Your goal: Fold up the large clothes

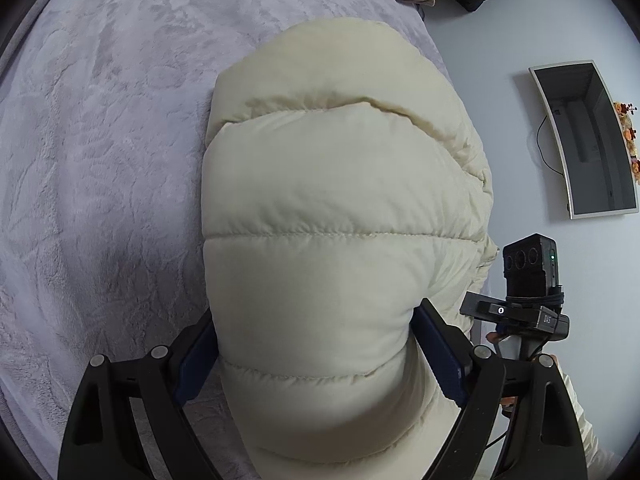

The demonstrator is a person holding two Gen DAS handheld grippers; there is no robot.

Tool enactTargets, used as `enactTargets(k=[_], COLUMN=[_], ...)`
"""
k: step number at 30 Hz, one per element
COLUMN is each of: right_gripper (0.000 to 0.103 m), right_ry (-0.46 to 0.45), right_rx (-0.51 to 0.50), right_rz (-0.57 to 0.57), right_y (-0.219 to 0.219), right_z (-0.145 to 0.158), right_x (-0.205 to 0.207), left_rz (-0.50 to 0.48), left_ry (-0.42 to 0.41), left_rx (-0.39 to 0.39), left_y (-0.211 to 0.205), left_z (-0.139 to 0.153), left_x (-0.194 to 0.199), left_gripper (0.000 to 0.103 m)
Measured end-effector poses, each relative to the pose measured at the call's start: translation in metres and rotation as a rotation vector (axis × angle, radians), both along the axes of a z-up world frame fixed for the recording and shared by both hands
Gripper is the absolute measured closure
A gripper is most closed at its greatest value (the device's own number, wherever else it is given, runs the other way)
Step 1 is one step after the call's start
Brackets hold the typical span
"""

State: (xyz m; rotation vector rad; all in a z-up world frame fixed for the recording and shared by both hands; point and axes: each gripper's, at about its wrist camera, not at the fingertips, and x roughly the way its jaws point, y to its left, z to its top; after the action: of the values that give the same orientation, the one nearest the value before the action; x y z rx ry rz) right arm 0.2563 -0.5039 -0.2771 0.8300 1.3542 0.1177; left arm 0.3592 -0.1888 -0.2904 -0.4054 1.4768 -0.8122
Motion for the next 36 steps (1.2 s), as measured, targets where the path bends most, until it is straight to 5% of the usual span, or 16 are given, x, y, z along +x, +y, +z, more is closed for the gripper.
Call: enactTargets(k=[8, 15, 18, 21, 36], right_gripper=[0.0, 0.001, 0.036, 0.049, 0.051], right_ry=[-0.052, -0.068, -0.073, -0.098, -0.108], right_rx=[0.192, 0.221, 0.284, 0.281, 0.362], right_rz=[0.029, 0.019, 0.0, -0.004, 0.066], right_y=[0.007, 0.021, 0.022, 0.027, 0.115], right_z=[-0.032, -0.044, -0.042, -0.032, -0.005], right_x=[0.019, 0.025, 0.02, 0.012, -0.034], left_rz=[-0.019, -0.023, -0.024, -0.033, 0.009], left_ry=[-0.035, -0.069, -0.092, -0.104, -0.11], left_rx=[0.038, 0.076, 0.086, 0.076, 0.112], left_y=[-0.014, -0.029, -0.031, -0.032, 0.05], left_z=[-0.002, -0.001, 0.005, 0.015, 0.065], left_x=[-0.003, -0.007, -0.013, -0.018, -0.076], left_gripper=[0.008, 0.007, 0.012, 0.013, 0.013])
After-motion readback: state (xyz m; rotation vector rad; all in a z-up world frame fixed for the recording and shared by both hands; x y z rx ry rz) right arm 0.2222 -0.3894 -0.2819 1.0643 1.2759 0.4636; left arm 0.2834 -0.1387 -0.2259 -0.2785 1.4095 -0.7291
